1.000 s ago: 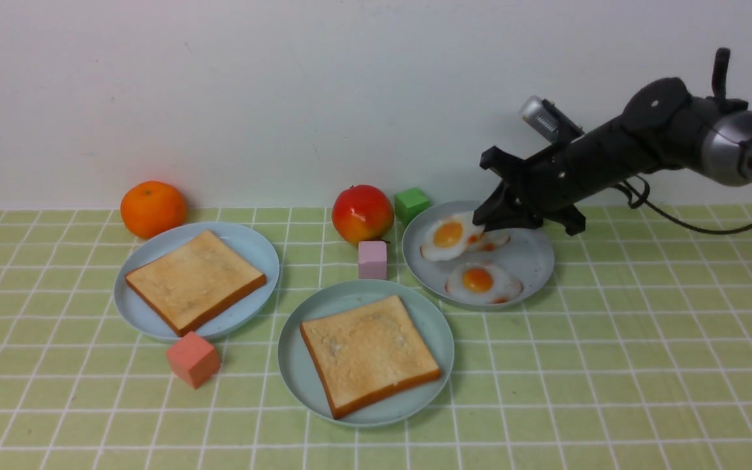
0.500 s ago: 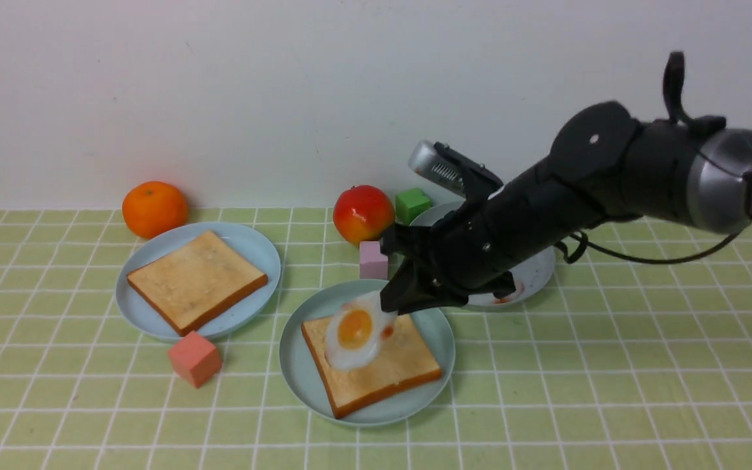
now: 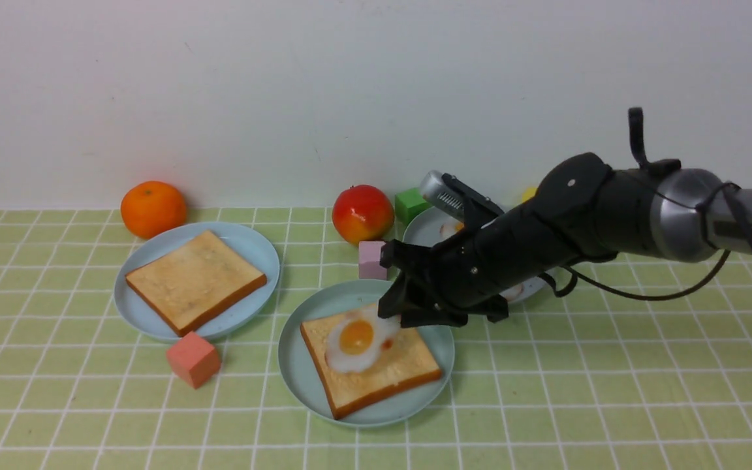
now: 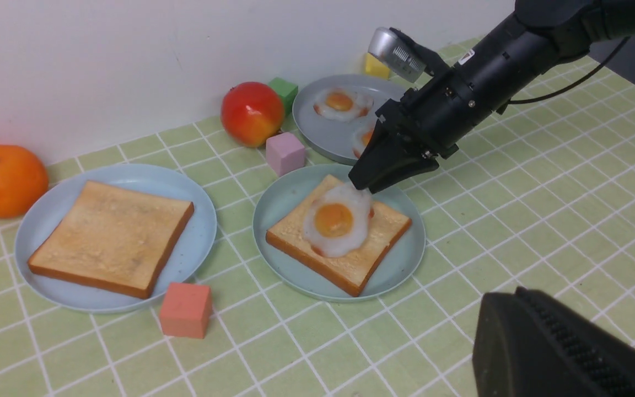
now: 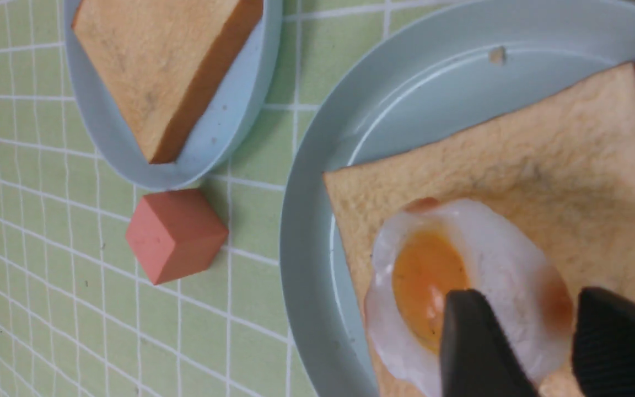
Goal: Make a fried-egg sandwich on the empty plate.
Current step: Use the right arm to place the fried egg on the slice of bread in the middle, then use the left arm to grab a slice of bread
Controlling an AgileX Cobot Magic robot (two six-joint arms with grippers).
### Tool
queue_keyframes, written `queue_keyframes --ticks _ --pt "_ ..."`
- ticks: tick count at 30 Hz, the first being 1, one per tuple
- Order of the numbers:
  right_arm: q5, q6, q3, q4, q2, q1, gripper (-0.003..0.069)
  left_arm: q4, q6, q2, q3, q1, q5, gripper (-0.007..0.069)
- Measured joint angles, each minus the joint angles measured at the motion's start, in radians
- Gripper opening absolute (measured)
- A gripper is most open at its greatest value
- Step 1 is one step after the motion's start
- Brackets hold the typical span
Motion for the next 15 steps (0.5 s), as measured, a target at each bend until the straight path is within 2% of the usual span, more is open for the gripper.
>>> queue_keyframes --ticks 2,3,4,6,8,10,12,13,14,15 --pt "0.013 -0.001 0.000 -0.032 -0.014 -0.022 0.0405 -0.004 -0.001 0.000 0.002 0.000 0.000 -0.0001" --pt "0.016 -0.001 0.000 -0.037 -0.016 -0.025 0.0418 -0.004 -0.001 0.001 0.004 0.000 0.000 -0.0001" --pt "0.060 -0.001 0.001 -0.086 -0.050 -0.054 0.0455 -0.014 -0.001 0.006 0.016 0.000 0.000 0.0000" --pt "0.102 0.003 0.001 -0.131 -0.078 -0.074 0.0459 -0.028 -0.001 0.019 0.028 0.000 0.001 0.0001" --pt "0.197 0.030 0.001 -0.232 -0.160 -0.100 0.0433 -0.062 -0.001 0.069 0.055 0.000 0.002 0.0002" --pt "0.311 0.088 0.001 -0.407 -0.283 -0.105 0.0338 -0.097 -0.001 0.164 0.074 0.000 -0.002 0.0003" --pt "0.392 0.132 0.001 -0.531 -0.375 -0.090 0.0251 -0.107 -0.001 0.259 0.076 0.000 -0.019 0.0003" --pt "0.400 0.137 0.001 -0.544 -0.375 -0.087 0.0251 -0.107 -0.001 0.271 0.076 0.000 -0.022 0.0003" --pt "0.461 0.191 0.001 -0.643 -0.467 -0.063 0.0162 -0.111 -0.001 0.364 0.073 0.000 -0.057 0.0003" --pt "0.480 0.212 0.002 -0.677 -0.498 -0.053 0.0135 -0.112 -0.001 0.413 0.068 0.000 -0.067 0.0003"
